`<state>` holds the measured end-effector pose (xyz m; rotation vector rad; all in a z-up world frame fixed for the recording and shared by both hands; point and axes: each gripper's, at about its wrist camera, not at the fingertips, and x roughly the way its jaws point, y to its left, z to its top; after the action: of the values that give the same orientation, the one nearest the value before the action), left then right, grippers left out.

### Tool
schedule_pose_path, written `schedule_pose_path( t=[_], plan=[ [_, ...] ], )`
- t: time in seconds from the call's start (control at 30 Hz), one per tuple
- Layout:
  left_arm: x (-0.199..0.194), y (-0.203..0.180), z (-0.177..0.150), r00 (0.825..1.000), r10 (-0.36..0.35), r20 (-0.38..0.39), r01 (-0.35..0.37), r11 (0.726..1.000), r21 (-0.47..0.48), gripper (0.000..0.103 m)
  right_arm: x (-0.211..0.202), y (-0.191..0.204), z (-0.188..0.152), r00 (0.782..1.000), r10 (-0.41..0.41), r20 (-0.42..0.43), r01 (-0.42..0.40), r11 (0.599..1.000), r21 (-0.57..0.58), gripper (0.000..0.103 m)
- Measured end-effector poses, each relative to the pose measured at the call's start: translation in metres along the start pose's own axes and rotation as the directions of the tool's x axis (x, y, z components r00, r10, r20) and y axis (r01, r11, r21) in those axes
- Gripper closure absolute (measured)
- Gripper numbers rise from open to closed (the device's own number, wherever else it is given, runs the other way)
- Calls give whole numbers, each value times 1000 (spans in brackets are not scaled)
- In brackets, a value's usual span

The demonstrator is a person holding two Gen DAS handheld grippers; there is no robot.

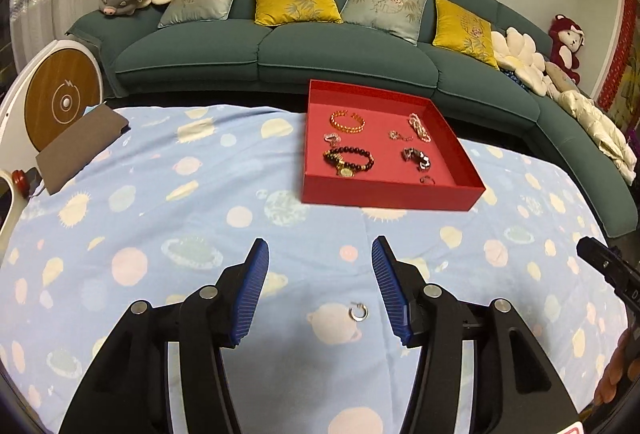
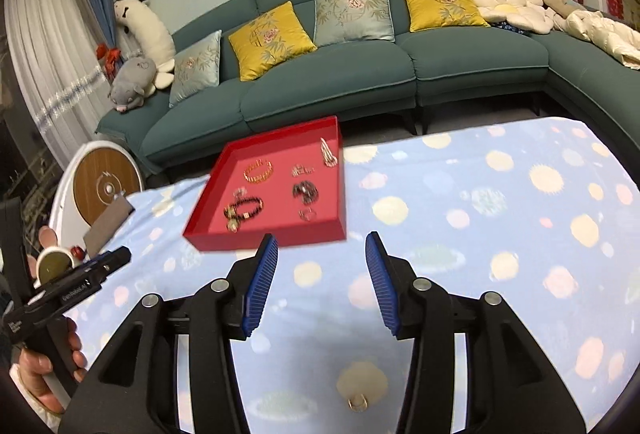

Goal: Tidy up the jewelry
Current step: 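Lift both open tools from the tray back over the sheet, then grasp the gold hoop earring with the right tool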

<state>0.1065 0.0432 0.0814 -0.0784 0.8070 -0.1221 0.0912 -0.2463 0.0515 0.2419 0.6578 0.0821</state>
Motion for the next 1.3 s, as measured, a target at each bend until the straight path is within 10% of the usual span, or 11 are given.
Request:
schedule_pose_path(
  t=[0.43, 1.3],
  plan=[
    [5, -1, -68, 996, 15, -85, -12, 999, 36, 51, 4, 14, -104, 984, -125, -127, 103, 981, -167, 59],
    [24, -16, -83, 988, -5, -154, 8, 1000, 16, 50, 39, -5, -123, 964, -143, -226, 113, 983, -143, 72]
  ],
)
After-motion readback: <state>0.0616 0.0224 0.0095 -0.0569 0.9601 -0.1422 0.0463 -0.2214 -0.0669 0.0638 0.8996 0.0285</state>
